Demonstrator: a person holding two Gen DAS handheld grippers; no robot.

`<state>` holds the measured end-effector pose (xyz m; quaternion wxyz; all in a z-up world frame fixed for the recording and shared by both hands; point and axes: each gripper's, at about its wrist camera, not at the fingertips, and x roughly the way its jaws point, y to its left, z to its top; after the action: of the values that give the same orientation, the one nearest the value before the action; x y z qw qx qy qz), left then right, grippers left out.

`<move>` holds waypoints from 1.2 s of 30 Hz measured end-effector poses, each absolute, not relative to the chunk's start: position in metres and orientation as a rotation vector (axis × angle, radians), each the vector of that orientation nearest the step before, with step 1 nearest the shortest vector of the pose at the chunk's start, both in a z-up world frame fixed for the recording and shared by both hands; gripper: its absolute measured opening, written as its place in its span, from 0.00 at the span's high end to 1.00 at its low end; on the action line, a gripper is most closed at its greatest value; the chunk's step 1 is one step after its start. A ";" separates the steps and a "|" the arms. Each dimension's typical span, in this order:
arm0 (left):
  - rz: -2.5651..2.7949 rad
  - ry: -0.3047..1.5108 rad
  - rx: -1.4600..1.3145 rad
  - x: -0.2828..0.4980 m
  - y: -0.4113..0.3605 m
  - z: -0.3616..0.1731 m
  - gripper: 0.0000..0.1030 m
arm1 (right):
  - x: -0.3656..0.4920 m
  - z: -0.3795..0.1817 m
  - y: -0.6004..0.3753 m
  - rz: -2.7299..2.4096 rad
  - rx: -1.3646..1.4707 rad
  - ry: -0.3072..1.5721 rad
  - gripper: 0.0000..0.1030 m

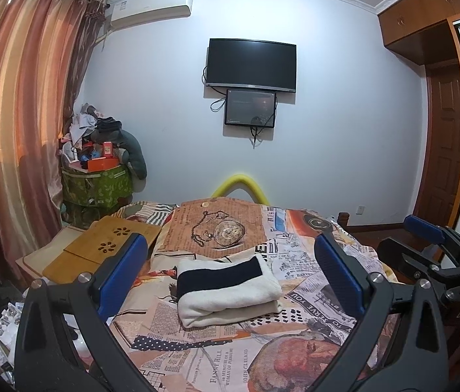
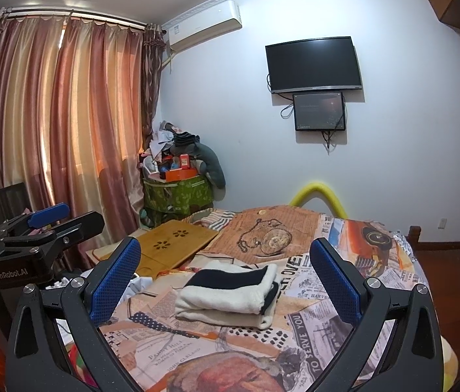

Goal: Fold small clothes

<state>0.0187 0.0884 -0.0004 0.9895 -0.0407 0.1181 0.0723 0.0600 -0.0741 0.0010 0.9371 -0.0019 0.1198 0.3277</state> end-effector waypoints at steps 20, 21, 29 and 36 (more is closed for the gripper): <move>0.103 0.250 -0.073 0.019 0.087 0.003 0.00 | 0.060 0.001 -0.075 0.664 0.002 0.247 0.00; 0.103 0.253 -0.072 0.020 0.087 0.002 0.00 | 0.060 0.001 -0.075 0.662 0.003 0.247 0.00; 0.089 0.266 -0.082 0.022 0.090 0.002 0.00 | 0.061 0.002 -0.076 0.657 0.004 0.251 0.00; 0.072 0.272 -0.078 0.023 0.090 0.002 0.00 | 0.059 0.001 -0.074 0.658 0.003 0.252 0.00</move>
<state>0.0228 0.0901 0.0015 0.9894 -0.0386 0.1357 0.0358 0.0589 -0.0741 0.0011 0.9386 0.0012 0.1234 0.3221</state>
